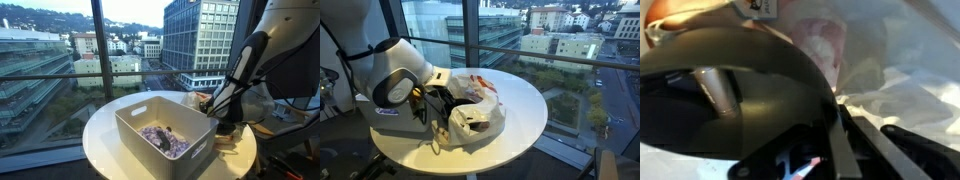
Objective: Take the plush toy and the black bowl out of the basket and put it into the carrier bag
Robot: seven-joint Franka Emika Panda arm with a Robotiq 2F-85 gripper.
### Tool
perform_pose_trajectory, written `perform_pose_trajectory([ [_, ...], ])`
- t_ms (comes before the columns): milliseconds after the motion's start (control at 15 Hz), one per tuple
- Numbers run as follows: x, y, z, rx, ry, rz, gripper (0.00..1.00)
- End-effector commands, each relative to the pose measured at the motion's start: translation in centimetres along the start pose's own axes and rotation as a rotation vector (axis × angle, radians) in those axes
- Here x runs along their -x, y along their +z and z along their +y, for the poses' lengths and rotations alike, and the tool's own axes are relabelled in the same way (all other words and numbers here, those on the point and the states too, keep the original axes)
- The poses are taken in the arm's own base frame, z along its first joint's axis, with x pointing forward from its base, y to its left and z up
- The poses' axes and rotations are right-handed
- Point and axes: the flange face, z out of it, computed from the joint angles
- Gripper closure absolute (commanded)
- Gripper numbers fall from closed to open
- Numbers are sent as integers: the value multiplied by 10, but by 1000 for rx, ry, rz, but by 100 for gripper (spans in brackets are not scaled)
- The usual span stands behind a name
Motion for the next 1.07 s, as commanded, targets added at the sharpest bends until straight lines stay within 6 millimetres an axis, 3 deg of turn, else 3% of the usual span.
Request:
perform_pose_trajectory([
  [0, 34, -9, -11, 41, -38, 67, 60],
  [400, 70, -67, -61, -30, -203, 145, 15],
  [533, 77, -82, -64, -14, -263, 137, 1],
  [800, 65, -96, -53, 23, -316, 74, 0],
  [1000, 54, -116, -56, -17, -377, 50, 0],
])
